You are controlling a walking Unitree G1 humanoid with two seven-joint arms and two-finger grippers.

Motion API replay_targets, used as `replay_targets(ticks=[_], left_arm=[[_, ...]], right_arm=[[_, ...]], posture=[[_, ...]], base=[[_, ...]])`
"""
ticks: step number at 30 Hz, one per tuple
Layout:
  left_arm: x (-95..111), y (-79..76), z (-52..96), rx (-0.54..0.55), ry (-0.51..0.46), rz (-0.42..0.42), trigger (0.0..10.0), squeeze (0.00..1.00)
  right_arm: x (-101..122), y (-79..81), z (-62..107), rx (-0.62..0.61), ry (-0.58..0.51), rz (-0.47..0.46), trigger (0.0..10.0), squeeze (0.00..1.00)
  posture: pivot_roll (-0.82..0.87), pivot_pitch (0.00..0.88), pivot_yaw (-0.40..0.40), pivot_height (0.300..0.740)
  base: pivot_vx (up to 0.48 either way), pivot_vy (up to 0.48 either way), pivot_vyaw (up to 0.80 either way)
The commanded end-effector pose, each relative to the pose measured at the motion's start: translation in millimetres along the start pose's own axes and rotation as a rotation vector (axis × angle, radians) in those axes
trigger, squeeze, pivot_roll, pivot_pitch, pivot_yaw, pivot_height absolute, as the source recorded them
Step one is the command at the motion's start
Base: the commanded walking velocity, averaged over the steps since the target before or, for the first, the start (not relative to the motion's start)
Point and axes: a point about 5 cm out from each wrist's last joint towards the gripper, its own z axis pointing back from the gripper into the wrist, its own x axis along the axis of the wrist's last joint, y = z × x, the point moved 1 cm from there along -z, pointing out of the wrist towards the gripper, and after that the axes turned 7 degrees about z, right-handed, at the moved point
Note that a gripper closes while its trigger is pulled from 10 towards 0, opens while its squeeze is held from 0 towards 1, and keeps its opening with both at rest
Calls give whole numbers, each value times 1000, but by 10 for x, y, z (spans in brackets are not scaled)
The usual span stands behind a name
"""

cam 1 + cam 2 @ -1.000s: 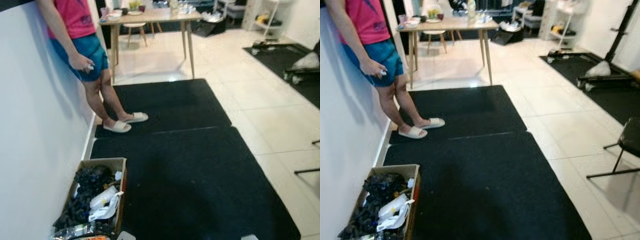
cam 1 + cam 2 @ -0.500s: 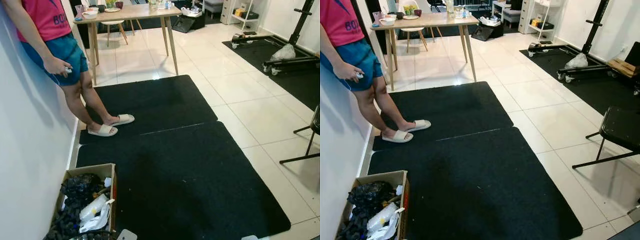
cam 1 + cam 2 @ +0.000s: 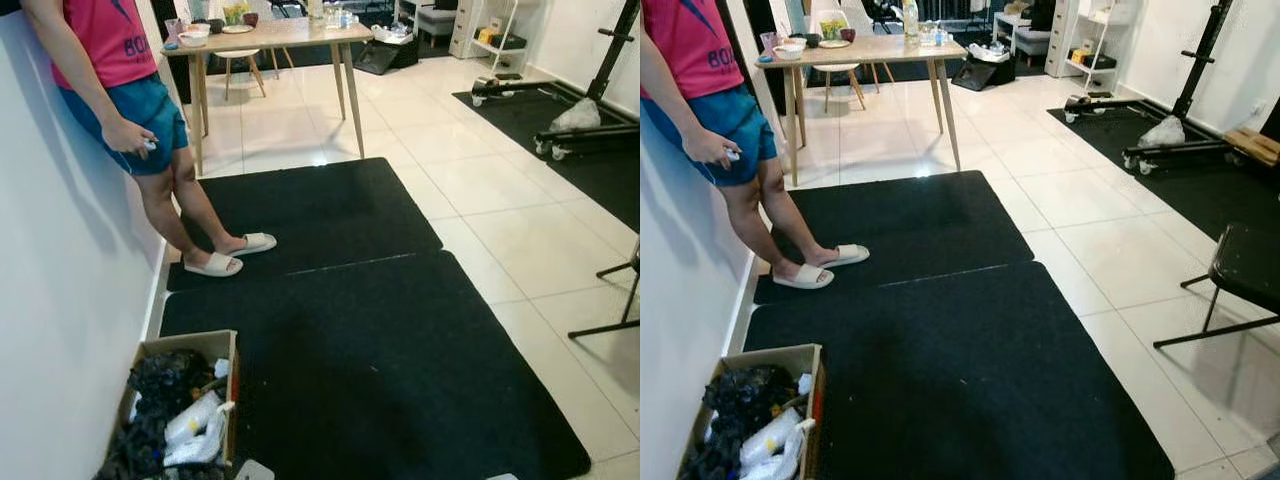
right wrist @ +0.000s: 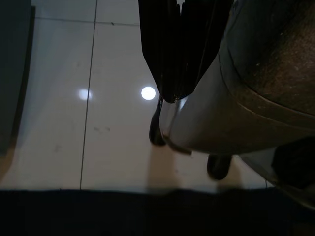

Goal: Restocking fridge

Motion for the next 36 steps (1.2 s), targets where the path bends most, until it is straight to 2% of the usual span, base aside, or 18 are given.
replay_targets(ticks=[1,36], left_arm=[[33,-40,-10,-19,-4,-22,10000,0],[25,-62,-12,-27,-4,-28,10000,0]], right_arm=[[-73,-4,19,2,19,-4,10000,0],[-78,-2,21,7,15,-7,10000,0]], posture=[[-45,0,-16,740],[-46,0,-17,740]], base=[[442,0,0],[445,0,0]])
